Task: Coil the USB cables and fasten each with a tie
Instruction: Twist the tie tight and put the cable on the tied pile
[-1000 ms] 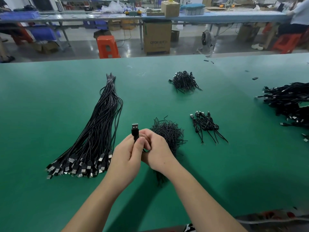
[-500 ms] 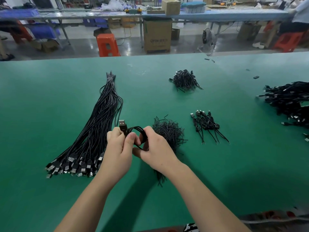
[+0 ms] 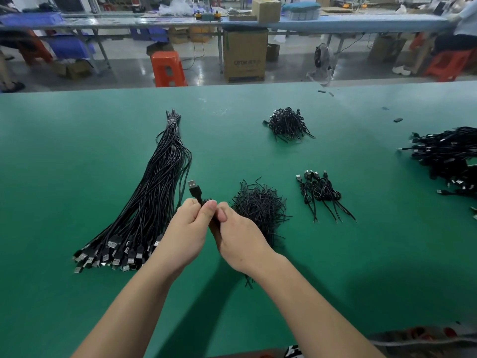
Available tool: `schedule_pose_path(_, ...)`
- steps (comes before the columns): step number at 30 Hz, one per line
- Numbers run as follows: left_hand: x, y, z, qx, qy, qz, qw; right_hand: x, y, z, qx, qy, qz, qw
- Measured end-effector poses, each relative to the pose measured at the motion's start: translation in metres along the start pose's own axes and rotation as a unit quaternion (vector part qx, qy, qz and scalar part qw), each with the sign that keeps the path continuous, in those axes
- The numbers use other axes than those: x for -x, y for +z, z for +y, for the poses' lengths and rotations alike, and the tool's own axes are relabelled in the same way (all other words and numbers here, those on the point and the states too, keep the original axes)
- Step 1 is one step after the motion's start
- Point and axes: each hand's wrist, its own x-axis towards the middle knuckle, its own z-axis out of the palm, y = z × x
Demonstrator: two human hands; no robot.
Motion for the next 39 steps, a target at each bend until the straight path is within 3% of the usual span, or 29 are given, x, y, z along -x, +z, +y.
schedule_pose_path(4, -0.002, 0.006, -0.008, 0.019, -0.017, 0.062, 0.998, 0.0, -0.001, -0.003, -0.061, 0.038, 0.01, 0.997)
schedule_pose_path(9, 0.002, 0.001, -0.008, 0.084, 0.022, 0.123, 0.989, 0.002, -0.007, -0.004, -0.136, 0.091, 0.042, 0.986)
schedule_pose_path(14, -0.007, -0.02, -0.006, -0.059, 0.082, 0.028, 0.994, 0.005, -0.004, -0.001, -0.074, 0.052, -0.017, 0.996)
schedule_pose_path(21, -0.017, -0.041, 0.003, -0.207, 0.118, -0.062, 0.969, 0.007, -0.006, -0.003, -0.063, 0.027, -0.054, 0.996)
schedule_pose_path(27, -0.025, -0.04, 0.002, -0.232, 0.099, -0.068, 0.965, 0.002, 0.001, 0.0, -0.157, 0.035, -0.069, 0.985)
schedule_pose_path(33, -0.03, -0.039, 0.003, -0.214, 0.086, -0.063, 0.971, 0.002, 0.0, 0.005, -0.378, 0.066, -0.07, 0.921)
schedule_pose_path(39, -0.035, -0.033, 0.009, -0.232, 0.09, -0.071, 0.966, 0.0, -0.001, 0.007, -0.309, 0.086, -0.031, 0.947)
